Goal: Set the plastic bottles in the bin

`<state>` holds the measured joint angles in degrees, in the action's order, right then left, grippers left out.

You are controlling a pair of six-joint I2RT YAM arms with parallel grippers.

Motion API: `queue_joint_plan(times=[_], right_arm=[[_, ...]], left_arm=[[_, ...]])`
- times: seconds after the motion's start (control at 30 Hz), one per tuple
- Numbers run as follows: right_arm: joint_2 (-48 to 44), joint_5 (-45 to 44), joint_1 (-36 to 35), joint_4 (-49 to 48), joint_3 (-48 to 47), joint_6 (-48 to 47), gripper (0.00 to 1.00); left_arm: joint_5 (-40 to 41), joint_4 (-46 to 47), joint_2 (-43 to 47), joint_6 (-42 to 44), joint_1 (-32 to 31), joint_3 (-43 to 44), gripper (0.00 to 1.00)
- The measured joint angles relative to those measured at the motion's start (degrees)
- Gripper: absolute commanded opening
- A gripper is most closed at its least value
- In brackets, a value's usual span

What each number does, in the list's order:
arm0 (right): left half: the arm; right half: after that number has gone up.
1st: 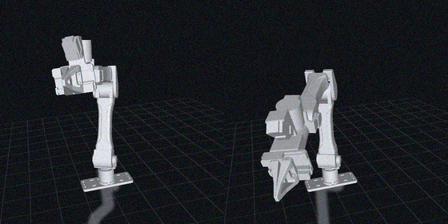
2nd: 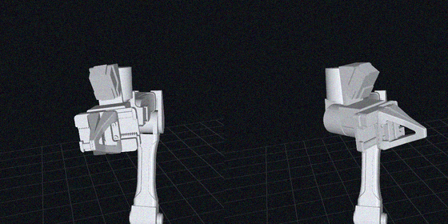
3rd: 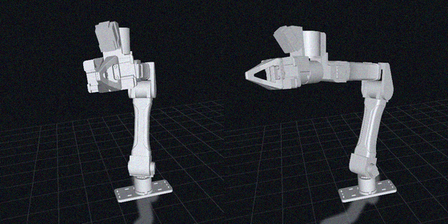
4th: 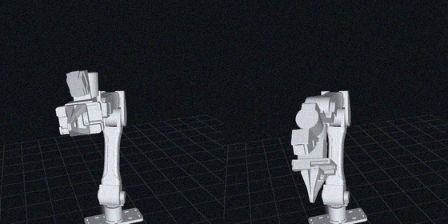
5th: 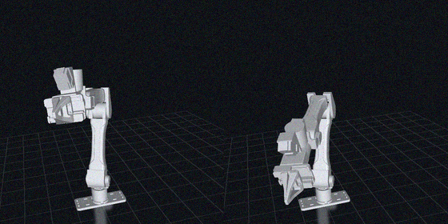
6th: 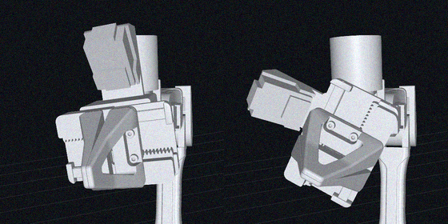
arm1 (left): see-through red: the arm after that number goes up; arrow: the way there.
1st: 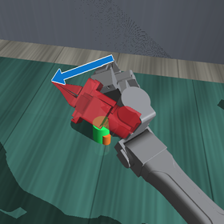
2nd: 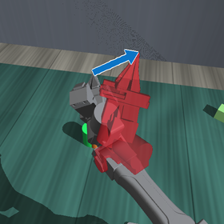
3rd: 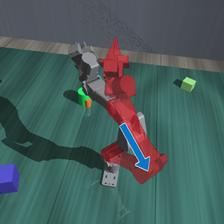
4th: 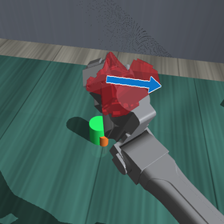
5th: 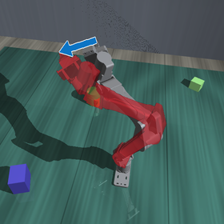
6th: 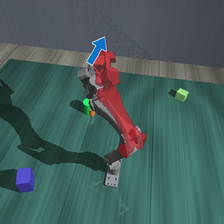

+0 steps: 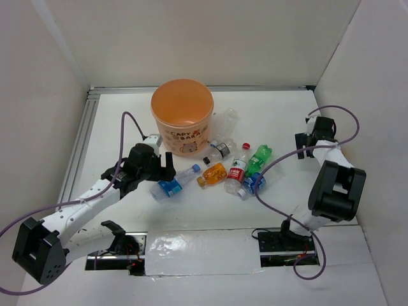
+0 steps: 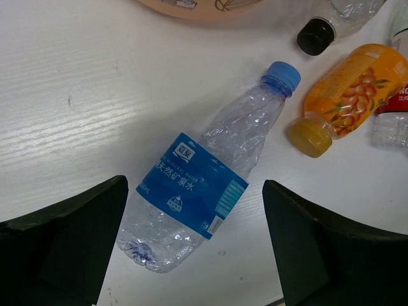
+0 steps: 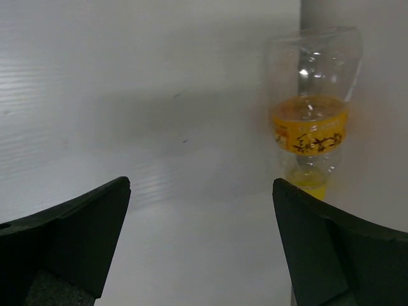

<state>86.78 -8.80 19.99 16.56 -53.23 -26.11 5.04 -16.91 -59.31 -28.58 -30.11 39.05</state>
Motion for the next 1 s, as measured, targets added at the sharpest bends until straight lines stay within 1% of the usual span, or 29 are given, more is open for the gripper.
queue_joint_plan(times=[0.13,0.23,0.37,0.5,0.67,0.77,0.87,0.93,1.0], right_arm=[[4.7,-5.8,0.0,-3.3,-0.9,-0.9,0.99],[6.0,-7.9,0.0,-4.0,-1.7,-1.8,0.99],[8.2,-10.6,0.2,-6.4,-5.4,-3.2,0.99],[10.9,-11.8,1.0,-9.3,-8.3,-4.7,0.99],[19.3,-12.5,3.5,-10.3,-14.0,-5.2,0.99],[22.7,-12.5,4.8,-10.2,-14.8,-5.3,0.99],[23.9,-12.9,5.4,-10.5,-15.5,-5.4,0.99],[24.2,-13.0,5.6,-10.6,-15.6,-5.4,0.91],[24.5,-12.7,5.7,-10.8,-15.6,-5.6,0.77]], left_arm=[[1.4,-0.6,-0.8,-0.1,-0.6,0.1,1.0],[1.9,-0.7,-0.9,-0.1,-0.8,0.1,1.0],[2.5,-0.7,-0.9,-0.2,-1.1,0.1,1.0],[2.7,-0.7,-0.9,-0.3,-1.4,0.1,1.0],[3.1,-0.5,-2.2,-0.3,-1.5,0.1,1.0],[3.3,-0.5,-3.2,-0.3,-1.5,0.1,1.0],[3.6,-0.5,-3.5,-0.3,-1.5,0.1,1.0],[4.0,-0.5,-3.5,-0.4,-1.5,0.1,1.0],[4.5,-0.5,-3.5,-0.4,-1.5,0.1,1.0]])
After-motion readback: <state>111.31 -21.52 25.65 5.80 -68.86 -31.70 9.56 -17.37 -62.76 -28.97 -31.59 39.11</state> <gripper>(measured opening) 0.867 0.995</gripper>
